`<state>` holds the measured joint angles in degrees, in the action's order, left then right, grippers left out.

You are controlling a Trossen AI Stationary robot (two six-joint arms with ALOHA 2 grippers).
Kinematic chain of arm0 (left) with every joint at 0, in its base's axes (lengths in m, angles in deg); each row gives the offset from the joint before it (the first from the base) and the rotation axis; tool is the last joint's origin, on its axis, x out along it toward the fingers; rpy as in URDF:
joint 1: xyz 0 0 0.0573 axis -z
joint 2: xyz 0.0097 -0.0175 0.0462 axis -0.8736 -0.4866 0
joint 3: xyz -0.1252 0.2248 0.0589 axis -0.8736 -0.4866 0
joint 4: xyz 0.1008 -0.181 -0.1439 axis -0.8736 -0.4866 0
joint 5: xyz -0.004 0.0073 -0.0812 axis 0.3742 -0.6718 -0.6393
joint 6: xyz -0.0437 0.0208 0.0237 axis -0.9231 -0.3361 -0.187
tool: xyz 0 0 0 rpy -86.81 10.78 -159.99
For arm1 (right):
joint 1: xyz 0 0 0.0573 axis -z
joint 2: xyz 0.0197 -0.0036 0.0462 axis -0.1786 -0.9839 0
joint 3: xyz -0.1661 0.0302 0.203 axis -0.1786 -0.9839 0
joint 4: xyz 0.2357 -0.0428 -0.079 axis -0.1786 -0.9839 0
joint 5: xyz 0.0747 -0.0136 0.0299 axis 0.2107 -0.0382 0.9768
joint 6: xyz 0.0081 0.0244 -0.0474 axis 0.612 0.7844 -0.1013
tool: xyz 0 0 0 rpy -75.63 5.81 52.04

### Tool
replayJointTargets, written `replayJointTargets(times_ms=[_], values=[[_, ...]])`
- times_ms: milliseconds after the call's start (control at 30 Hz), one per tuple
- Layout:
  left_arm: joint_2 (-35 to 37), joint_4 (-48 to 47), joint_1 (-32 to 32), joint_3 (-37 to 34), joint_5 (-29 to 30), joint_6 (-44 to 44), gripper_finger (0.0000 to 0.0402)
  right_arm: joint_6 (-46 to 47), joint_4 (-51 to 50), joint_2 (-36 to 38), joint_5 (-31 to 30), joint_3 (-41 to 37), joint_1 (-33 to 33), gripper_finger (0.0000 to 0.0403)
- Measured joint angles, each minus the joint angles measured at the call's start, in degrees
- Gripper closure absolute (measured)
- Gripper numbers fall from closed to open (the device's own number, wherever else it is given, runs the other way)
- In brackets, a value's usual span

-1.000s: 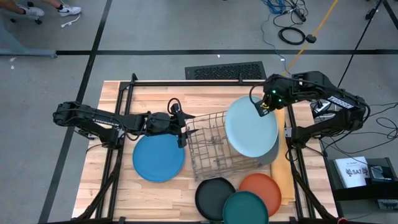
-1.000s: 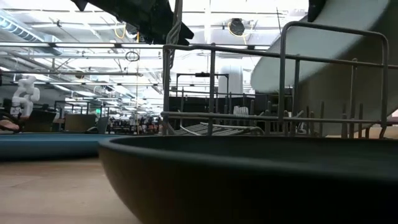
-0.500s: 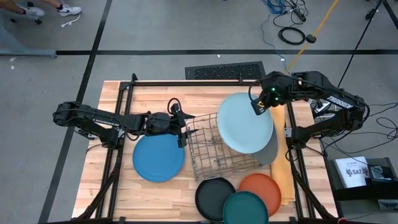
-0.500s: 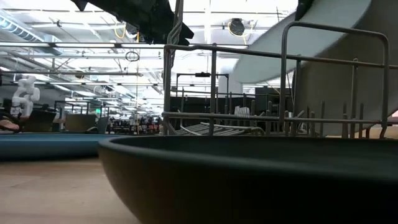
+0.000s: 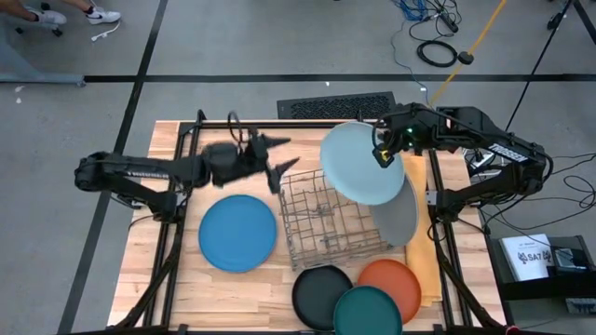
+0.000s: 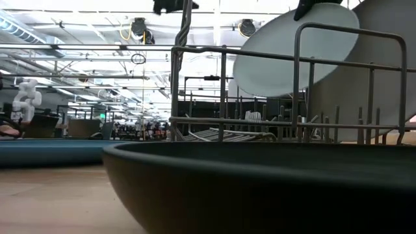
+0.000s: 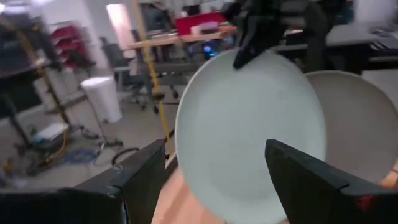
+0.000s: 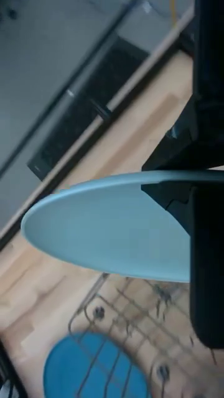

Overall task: Sort dishes
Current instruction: Put the light blue plate into the dish rack

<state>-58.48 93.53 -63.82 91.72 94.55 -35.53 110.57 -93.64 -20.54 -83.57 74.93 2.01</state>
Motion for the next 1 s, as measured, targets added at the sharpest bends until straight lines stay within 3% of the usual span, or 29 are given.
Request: replayJointTargets(times_ms=[133,267,433,667,833,1000], values=[[-5.2,-15.3,-5.8,12.7,-10.4,8.3,0.0128,-4.7,3.0,0.0,-3.0,0.0,-2.2,0.0392],[-11.4,-28.6,-8.9,24.8,-14.5,19.8,0.0128,-6.8,5.2,0.0,-5.4,0.0,-5.2,0.0392],[-16.6,-33.7,-10.5,34.5,-16.7,24.1,0.0128,-7.4,5.5,0.0,-10.9,0.0,-9.2,0.0392],[-24.1,-38.9,-11.0,41.5,-19.4,23.8,0.0138,-8.5,7.8,-0.4,-15.7,0.0,-15.1,0.0392],[-26.6,-37.7,-10.9,42.5,-15.7,23.6,0.0194,-8.4,8.2,-0.6,-17.6,0.0,-17.8,0.0392],[-26.7,-37.4,-10.8,42.6,-15.0,23.8,0.0303,-8.3,9.1,-1.3,-20.5,0.0,-20.8,0.0392]])
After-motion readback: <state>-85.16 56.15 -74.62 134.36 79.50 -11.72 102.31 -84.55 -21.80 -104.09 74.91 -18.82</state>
